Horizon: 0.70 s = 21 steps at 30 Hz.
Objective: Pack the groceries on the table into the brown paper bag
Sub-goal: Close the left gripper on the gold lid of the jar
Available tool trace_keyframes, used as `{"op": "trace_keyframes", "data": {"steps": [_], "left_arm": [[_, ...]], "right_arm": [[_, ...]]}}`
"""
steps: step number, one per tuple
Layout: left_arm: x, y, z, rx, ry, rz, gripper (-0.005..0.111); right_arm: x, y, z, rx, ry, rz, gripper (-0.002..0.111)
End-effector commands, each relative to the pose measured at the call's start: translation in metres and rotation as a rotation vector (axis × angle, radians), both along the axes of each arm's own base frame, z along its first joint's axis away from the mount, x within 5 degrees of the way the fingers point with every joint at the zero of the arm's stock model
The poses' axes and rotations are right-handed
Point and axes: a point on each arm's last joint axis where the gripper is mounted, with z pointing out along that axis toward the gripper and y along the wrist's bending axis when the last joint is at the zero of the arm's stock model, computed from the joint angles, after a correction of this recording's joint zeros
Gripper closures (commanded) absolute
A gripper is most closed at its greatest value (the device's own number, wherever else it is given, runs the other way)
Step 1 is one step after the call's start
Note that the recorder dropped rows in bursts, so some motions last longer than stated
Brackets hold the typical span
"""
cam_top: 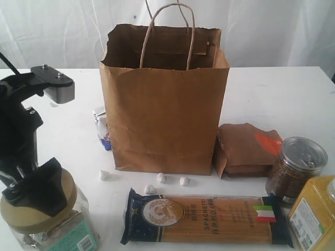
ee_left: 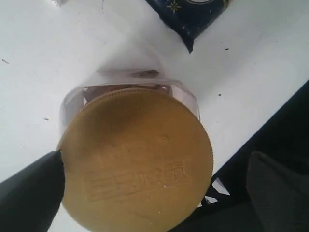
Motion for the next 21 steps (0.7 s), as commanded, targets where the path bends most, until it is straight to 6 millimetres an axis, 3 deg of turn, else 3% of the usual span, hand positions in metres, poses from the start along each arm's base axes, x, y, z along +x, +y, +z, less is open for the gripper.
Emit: {"op": "trace_keyframes", "data": {"steps": [1,7,12,17,21], "left_arm": [[-0.009,0.006,-0.016,0.066,0.079,-0.013,0.001],[-0.005,0.010,-0.020,0.106,0.029,-0.004,0.001],[-0.008,0.014,-0.011,0.096,-0.022,-0.007,0.001],[-0.008,0.015,0.014,0.068,-0.088,0.004,0.001],[-0.012,0.015,0.007,0.067,-0.034,0.004,0.001]], "right_arm": [[0.000,0.000,0.002,-0.006,-0.012,-0.006,0.108],[0.000,0.000,0.001,-0.006,-0.010,-0.006,0.108],[0.000,0.000,0.001,-0.006,-0.010,-0.006,0.108],[0.000,0.000,0.001,-0.006,-0.010,-0.006,0.108],[0.000,0.000,0.001,-0.006,-0.008,-0.006,0.108]]}}
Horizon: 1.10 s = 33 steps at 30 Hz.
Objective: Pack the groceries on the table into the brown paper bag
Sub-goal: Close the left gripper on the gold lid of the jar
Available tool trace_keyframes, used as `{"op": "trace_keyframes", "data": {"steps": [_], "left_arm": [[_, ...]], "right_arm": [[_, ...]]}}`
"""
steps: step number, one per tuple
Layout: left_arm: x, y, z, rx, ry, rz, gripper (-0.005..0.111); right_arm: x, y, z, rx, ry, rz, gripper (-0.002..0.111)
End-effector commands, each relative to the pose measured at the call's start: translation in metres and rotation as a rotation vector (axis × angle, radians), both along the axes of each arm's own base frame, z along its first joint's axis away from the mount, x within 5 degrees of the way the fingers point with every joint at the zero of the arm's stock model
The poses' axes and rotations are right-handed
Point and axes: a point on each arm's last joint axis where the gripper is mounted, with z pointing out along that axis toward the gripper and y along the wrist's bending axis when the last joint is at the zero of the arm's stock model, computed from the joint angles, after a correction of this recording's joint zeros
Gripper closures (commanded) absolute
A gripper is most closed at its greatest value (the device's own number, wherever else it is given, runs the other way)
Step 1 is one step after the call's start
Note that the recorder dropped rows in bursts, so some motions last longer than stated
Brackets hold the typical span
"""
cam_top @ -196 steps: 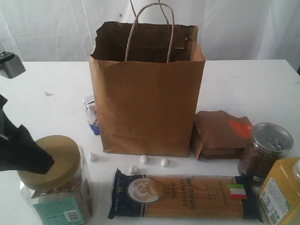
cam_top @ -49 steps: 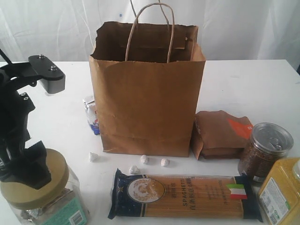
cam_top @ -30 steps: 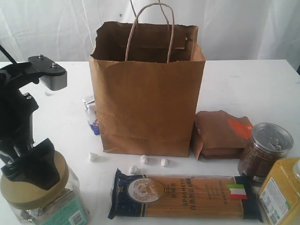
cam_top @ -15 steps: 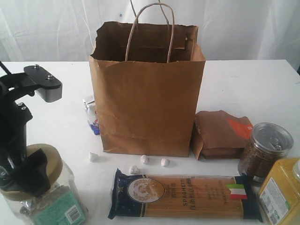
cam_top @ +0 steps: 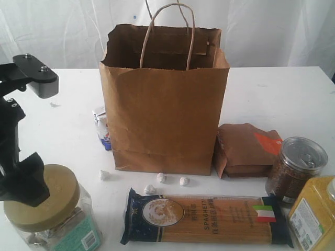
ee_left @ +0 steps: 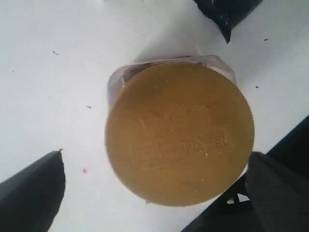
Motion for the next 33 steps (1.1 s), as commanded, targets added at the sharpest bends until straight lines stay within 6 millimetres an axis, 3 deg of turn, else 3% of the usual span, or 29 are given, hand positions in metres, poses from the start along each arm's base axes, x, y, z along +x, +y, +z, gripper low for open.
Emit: {"op": "trace_keyframes", "data": {"steps": [1,11,33], "left_arm": [[-0.010,0.000,-0.005,-0.004,0.085,0.001,0.001],[-0.013,-0.013,-0.014,0.066,-0.023,-0.032,0.001],[-0.005,-0.024,-0.025,0.057,0.043,-0.002,0.001]], "right_arm": [[0.000,0.000,0.002,-0.005,-0.014,-0.006,0.108],[0.000,0.000,0.002,-0.005,-0.014,-0.006,0.108],[0.000,0.000,0.002,-0.005,-0.014,-0.006,0.108]]}}
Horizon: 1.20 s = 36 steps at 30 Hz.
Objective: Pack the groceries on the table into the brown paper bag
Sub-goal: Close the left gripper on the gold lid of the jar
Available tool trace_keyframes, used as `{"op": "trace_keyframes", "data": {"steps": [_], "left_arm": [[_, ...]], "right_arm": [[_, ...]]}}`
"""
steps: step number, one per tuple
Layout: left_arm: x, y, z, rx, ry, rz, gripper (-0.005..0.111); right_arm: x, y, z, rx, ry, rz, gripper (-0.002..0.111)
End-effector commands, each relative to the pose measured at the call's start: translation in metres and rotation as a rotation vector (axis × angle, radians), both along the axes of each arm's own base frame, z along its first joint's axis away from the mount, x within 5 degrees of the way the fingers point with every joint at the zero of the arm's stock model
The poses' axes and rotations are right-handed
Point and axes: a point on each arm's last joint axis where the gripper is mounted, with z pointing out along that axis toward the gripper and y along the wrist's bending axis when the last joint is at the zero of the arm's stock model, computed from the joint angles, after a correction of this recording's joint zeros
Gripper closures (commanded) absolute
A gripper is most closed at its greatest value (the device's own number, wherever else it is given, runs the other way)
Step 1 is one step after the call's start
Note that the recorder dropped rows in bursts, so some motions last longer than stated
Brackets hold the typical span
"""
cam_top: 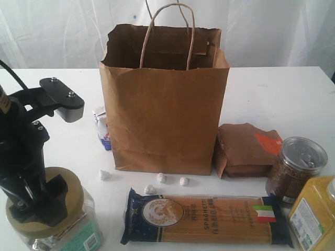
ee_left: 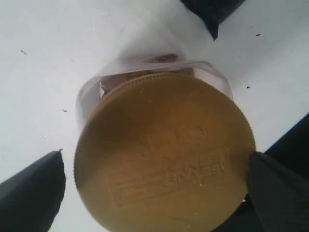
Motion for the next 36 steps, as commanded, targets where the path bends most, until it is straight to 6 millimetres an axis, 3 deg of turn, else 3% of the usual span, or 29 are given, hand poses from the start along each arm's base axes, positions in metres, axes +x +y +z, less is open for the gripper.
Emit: {"op": "trace_keyframes", "data": {"steps": [1,14,21,32,36], "left_arm": [[0.000,-0.001,-0.002,0.014,0.010,0.005,0.001],[0.001,0.001,-0.001,0.038,-0.001,0.003,0.001],[0.005,-0.002,0.028,0.005,-0.040,0.026,0.001],[-0.003,0.000,-0.001,0.021,0.053,0.032,0.001],[-0.002,-0.001,-0.001,0.014,0.044,0.030,0.001]], "right_arm": [[0.000,0.000,0.002,-0.005,-0.015,-0.005,0.108],[0.000,0.000,0.002,-0.005,-0.015,-0.005,0.108],[0.000,0.000,0.002,-0.005,-0.015,-0.005,0.108],[0.000,0.000,0.002,-0.005,-0.015,-0.005,0.108],[0.000,0.000,0.002,-0.005,-0.015,-0.005,0.108]]}}
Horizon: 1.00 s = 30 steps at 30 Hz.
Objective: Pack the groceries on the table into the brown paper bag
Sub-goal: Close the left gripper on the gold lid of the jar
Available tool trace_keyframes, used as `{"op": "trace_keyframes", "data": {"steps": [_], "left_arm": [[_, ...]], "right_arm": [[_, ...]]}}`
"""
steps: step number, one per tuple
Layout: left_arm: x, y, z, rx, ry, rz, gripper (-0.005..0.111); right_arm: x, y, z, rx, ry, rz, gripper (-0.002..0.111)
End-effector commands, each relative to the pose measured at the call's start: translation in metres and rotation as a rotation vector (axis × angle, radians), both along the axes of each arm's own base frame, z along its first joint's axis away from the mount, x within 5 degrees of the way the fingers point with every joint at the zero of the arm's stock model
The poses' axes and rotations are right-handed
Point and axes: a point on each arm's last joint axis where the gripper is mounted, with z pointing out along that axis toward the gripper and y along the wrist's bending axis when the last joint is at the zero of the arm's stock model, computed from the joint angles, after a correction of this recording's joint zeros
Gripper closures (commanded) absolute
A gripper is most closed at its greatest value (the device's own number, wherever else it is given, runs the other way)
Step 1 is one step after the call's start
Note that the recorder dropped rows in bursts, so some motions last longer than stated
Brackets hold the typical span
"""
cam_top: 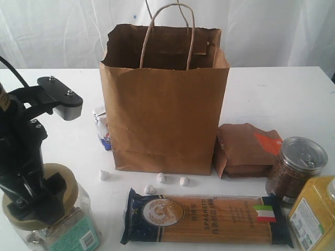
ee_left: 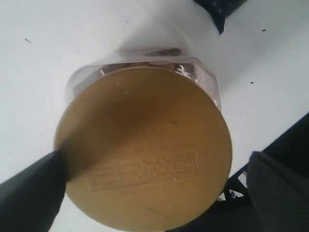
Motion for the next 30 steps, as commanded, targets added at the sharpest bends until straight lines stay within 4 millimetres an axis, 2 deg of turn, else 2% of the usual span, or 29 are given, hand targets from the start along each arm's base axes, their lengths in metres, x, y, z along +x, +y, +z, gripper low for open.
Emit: {"op": "trace_keyframes", "data": {"steps": [1,14,26,30], "left_arm": [[-0.0026,-0.0013,-0.0031,-0.007,0.017,0.004,0.001],[-0.0021,0.0021,0.0022,0.034,0.011,-0.021,0.001],[-0.0033,-0.0041,0.0029,-0.035,0.025,-0.016,0.001],[-0.0035,-0.0043,-0.0058,-0.040,0.026,-0.012,0.001]], "right_arm": [[-0.0003,-0.0004,0.0019,-0.005,-0.015,-0.005,0.108],[-0.0003,-0.0004,0.0019,-0.005,-0.015,-0.005,0.108],[-0.0003,-0.0004,0.0019,-0.005,-0.015,-0.005,0.108],[-0.0003,-0.0004,0.0019,-0.005,-0.015,-0.005,0.108]]}}
